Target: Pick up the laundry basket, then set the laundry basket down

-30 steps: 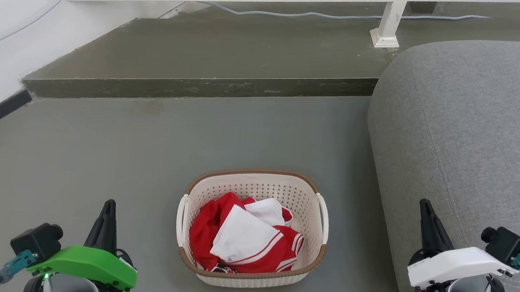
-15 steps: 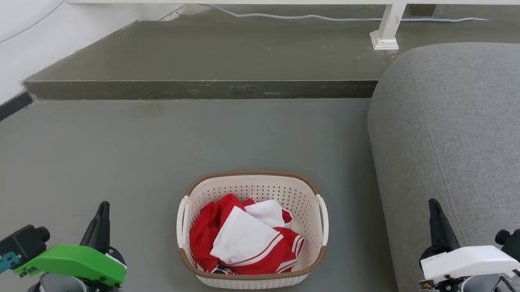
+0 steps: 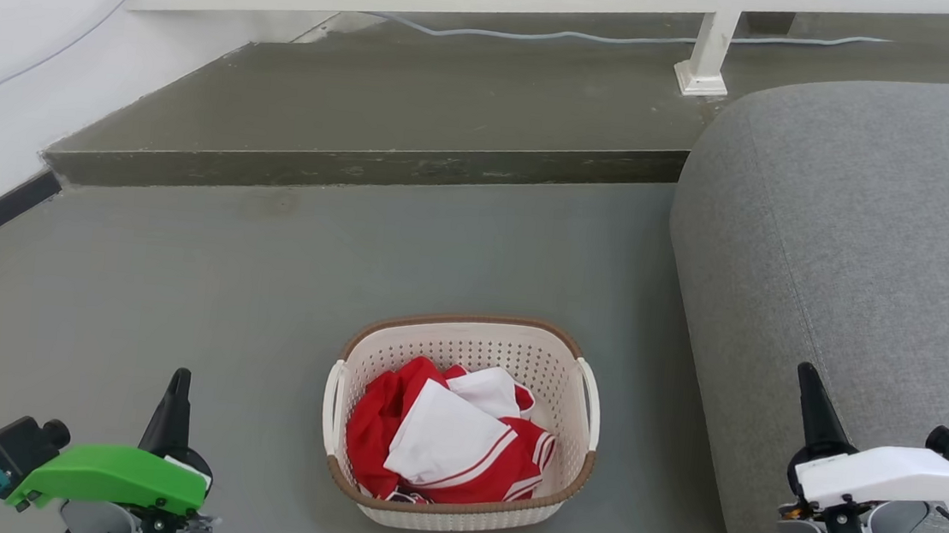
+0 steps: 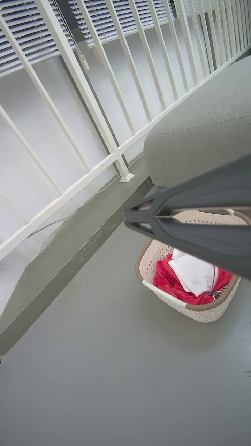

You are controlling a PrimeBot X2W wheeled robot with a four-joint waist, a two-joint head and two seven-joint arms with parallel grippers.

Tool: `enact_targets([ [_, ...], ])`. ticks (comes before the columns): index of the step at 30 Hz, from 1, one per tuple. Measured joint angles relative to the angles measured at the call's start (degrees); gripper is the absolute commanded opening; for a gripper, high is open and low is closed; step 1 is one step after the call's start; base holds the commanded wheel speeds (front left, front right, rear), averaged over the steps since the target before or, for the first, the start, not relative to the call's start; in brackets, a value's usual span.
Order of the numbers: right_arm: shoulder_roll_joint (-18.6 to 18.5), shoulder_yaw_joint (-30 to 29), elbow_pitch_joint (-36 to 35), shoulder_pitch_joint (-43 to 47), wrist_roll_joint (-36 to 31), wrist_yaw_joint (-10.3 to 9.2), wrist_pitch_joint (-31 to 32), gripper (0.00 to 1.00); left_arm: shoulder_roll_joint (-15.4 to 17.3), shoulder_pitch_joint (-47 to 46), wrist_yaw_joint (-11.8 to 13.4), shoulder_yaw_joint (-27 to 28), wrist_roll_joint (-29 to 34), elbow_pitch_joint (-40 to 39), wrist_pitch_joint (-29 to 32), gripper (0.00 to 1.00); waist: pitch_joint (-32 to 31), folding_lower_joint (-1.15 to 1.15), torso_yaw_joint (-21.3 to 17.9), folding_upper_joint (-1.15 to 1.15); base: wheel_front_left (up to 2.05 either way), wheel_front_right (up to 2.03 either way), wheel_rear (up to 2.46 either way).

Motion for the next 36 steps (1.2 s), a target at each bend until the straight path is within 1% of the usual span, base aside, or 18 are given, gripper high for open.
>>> enact_targets([
  [2, 0.02, -0.36, 0.01, -0.03, 1.44, 0.43, 0.34, 0.00, 0.00, -0.01, -0.03, 0.25, -1.46, 0.02, 0.27, 0.00, -0.05, 0.00, 0.01, 0.00, 0.00, 0.00, 0.00],
  [8, 0.09, -1.46, 0.02, -0.51, 5.28, 0.53, 1.47, 0.00, 0.02, -0.04, -0.54, 0.91, -5.04, 0.10, 1.25, 0.00, -0.20, 0.00, 0.02, 0.00, 0.00, 0.00, 0.00],
  [10, 0.12, -1.79, 0.03, -0.57, 6.46, 0.92, 1.77, 0.00, 0.02, -0.05, -0.58, 1.24, -6.03, 0.11, 1.74, 0.00, -0.25, 0.01, 0.02, 0.00, 0.00, 0.00, 0.00],
  [12, 0.19, -2.32, 0.05, -0.66, 8.46, 0.94, 2.33, 0.00, 0.03, -0.07, -0.63, 1.77, -8.26, 0.16, 2.29, 0.00, -0.33, 0.00, 0.03, 0.00, 0.00, 0.00, 0.00],
  [14, 0.26, -2.68, 0.09, -0.85, 9.68, 1.10, 2.53, 0.00, 0.04, -0.08, -1.08, 2.04, -9.22, 0.27, 2.59, 0.00, -0.38, 0.00, 0.04, 0.00, 0.00, 0.00, 0.00],
  [36, 0.71, -6.44, 0.31, -1.71, 23.07, 2.45, 6.22, 0.00, 0.09, -0.37, -2.55, 4.76, -22.12, 0.59, 6.14, 0.00, -0.92, 0.00, 0.09, 0.00, 0.00, 0.00, 0.00],
])
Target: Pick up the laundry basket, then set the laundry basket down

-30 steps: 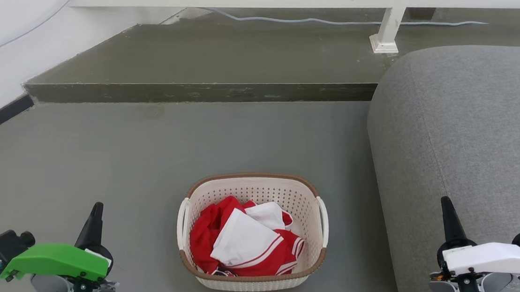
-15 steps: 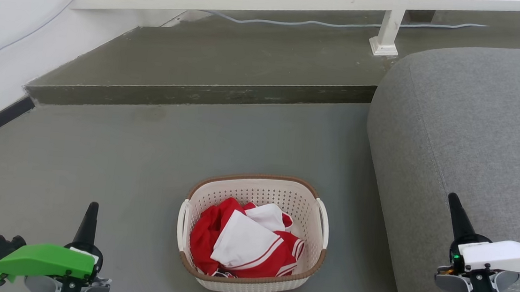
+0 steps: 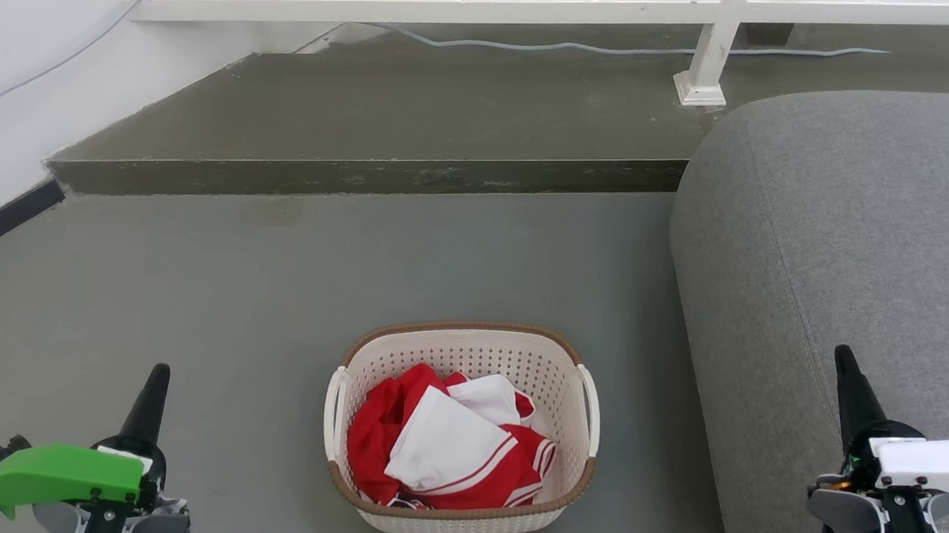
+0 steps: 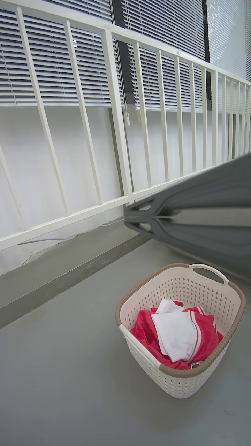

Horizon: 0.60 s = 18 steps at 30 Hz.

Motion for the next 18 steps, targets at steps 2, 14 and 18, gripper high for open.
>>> enact_targets([
  [2, 0.02, -0.36, 0.01, -0.11, 1.09, 0.05, 0.18, 0.00, 0.00, -0.23, -0.02, 0.31, -1.15, 0.01, 0.45, 0.00, -0.05, 0.00, 0.01, 0.00, 0.00, 0.00, 0.00],
  [14, 0.21, -2.54, 0.05, -0.60, 8.61, 0.99, 2.34, 0.00, 0.02, -0.67, -1.04, 1.92, -8.40, 0.03, 2.35, 0.00, -0.35, 0.00, 0.04, 0.00, 0.00, 0.00, 0.00],
  [18, 0.23, -3.23, 0.07, -0.66, 11.29, 1.01, 2.92, 0.00, 0.04, -0.76, -1.10, 2.64, -10.93, 0.03, 3.18, 0.00, -0.45, 0.00, 0.05, 0.00, 0.00, 0.00, 0.00],
])
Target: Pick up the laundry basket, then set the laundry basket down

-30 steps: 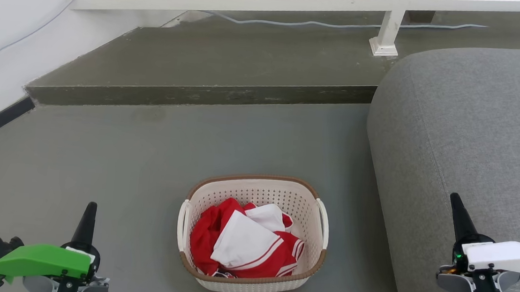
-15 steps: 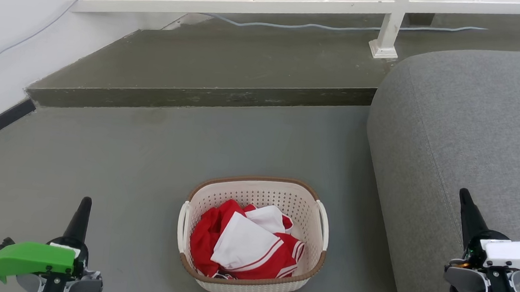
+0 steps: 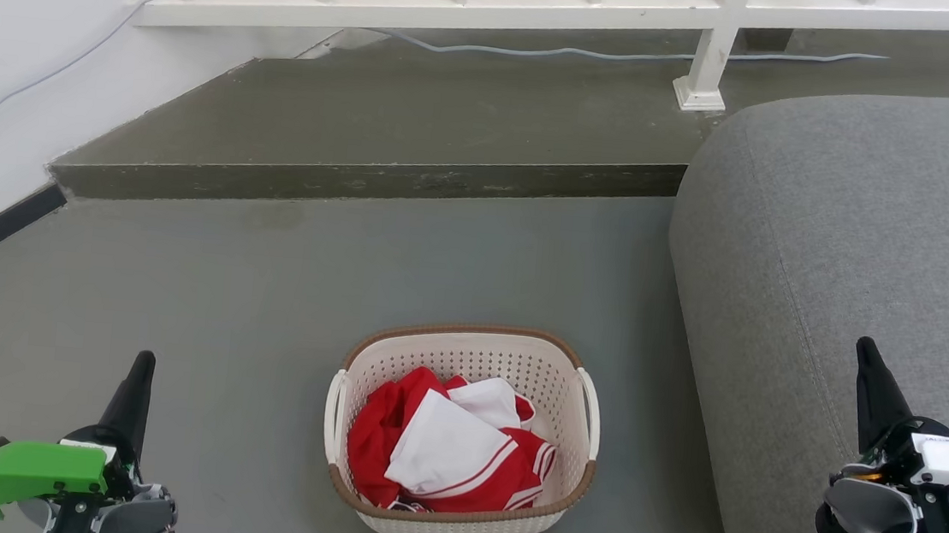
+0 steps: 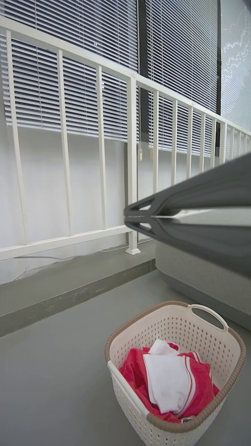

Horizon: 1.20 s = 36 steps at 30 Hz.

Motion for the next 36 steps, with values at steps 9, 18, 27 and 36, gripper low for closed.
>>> enact_targets([
  [9, 0.03, -0.34, 0.00, -0.03, 0.80, 0.01, 0.25, 0.00, 0.00, -0.48, -0.44, 0.21, -0.90, 0.01, 0.19, 0.00, -0.02, 0.00, 0.00, 0.00, 0.00, 0.00, 0.00],
  [18, 0.03, -0.37, 0.00, -0.04, 0.80, 0.01, 0.25, 0.00, 0.00, -0.48, -0.44, 0.23, -0.90, 0.01, 0.19, 0.00, -0.02, 0.00, 0.00, 0.00, 0.00, 0.00, 0.00],
  [27, 0.04, -0.40, -0.01, -0.04, 0.80, 0.01, 0.25, 0.00, 0.00, -0.49, -0.44, 0.25, -0.90, 0.01, 0.20, 0.00, -0.01, 0.00, 0.00, 0.00, 0.00, 0.00, 0.00],
  [36, 0.04, -0.43, -0.01, -0.05, 0.80, 0.01, 0.25, 0.00, 0.00, -0.49, -0.44, 0.26, -0.90, 0.01, 0.20, 0.00, -0.01, 0.00, 0.00, 0.00, 0.00, 0.00, 0.00],
])
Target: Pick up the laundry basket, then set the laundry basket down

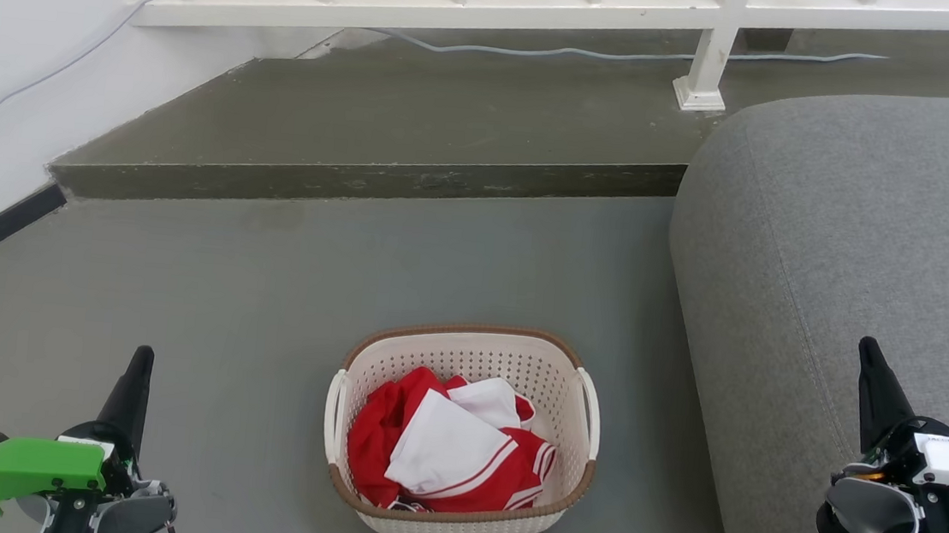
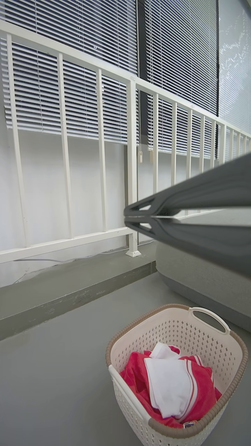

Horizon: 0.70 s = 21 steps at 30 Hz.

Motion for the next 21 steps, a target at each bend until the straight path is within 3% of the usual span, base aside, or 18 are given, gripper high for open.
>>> enact_targets([
  [21, 0.02, -0.11, 0.00, -0.01, 0.00, 0.08, 0.01, 0.00, 0.00, -0.01, 0.00, 0.03, 0.00, -0.02, 0.00, 0.00, 0.00, 0.00, 0.00, 0.00, 0.00, 0.00, 0.00],
])
